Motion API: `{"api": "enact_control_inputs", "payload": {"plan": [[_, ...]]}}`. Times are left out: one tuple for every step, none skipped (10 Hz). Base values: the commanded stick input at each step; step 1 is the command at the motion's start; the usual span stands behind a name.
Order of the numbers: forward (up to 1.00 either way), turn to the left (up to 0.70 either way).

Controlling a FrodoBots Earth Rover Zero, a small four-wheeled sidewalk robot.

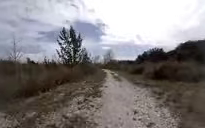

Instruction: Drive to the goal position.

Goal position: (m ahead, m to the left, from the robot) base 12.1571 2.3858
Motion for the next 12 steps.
{"api": "enact_control_inputs", "payload": {"plan": [[0.70,-0.12],[0.70,-0.05],[0.70,0.00],[0.70,0.00],[0.70,0.00],[0.70,0.00],[0.70,0.00],[0.70,0.00],[0.70,0.00],[0.70,0.00],[0.70,0.00],[0.70,0.00]]}}
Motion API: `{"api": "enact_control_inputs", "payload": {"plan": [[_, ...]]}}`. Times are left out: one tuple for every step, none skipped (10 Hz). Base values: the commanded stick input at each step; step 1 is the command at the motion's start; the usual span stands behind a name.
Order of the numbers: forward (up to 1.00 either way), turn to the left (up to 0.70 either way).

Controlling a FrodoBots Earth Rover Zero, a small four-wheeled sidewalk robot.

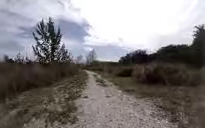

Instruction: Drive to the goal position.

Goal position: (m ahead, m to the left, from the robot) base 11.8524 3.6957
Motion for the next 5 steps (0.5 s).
{"api": "enact_control_inputs", "payload": {"plan": [[0.70,0.00],[0.70,0.00],[0.70,0.00],[0.70,0.00],[0.70,0.00]]}}
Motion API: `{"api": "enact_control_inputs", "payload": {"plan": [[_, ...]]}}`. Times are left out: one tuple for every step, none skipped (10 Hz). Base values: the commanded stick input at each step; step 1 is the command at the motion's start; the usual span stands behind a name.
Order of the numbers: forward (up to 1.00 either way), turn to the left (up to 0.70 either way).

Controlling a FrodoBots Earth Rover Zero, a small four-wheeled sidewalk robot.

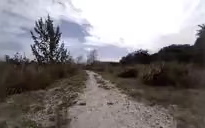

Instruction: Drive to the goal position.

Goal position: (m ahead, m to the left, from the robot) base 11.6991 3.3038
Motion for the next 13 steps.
{"api": "enact_control_inputs", "payload": {"plan": [[0.70,0.00],[0.70,0.00],[0.70,0.00],[0.70,0.00],[0.70,0.00],[0.70,0.00],[0.70,0.00],[0.70,0.00],[0.70,0.00],[0.70,0.00],[0.70,0.00],[0.70,0.00],[0.70,0.00]]}}
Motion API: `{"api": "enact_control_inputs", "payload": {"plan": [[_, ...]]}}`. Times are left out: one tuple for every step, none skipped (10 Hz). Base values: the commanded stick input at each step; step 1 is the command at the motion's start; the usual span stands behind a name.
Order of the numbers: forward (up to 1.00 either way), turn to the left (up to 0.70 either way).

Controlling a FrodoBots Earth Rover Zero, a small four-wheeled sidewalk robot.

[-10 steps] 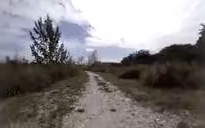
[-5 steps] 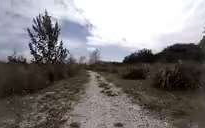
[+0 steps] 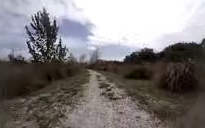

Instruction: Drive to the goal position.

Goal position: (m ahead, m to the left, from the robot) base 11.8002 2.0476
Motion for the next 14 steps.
{"api": "enact_control_inputs", "payload": {"plan": [[0.70,0.00],[0.70,0.00],[0.70,0.00],[0.70,0.00],[0.70,0.00],[0.70,0.00],[0.70,0.00],[0.70,0.00],[0.70,0.00],[0.70,0.00],[0.70,0.00],[0.70,0.00],[0.70,0.00],[0.70,0.00]]}}
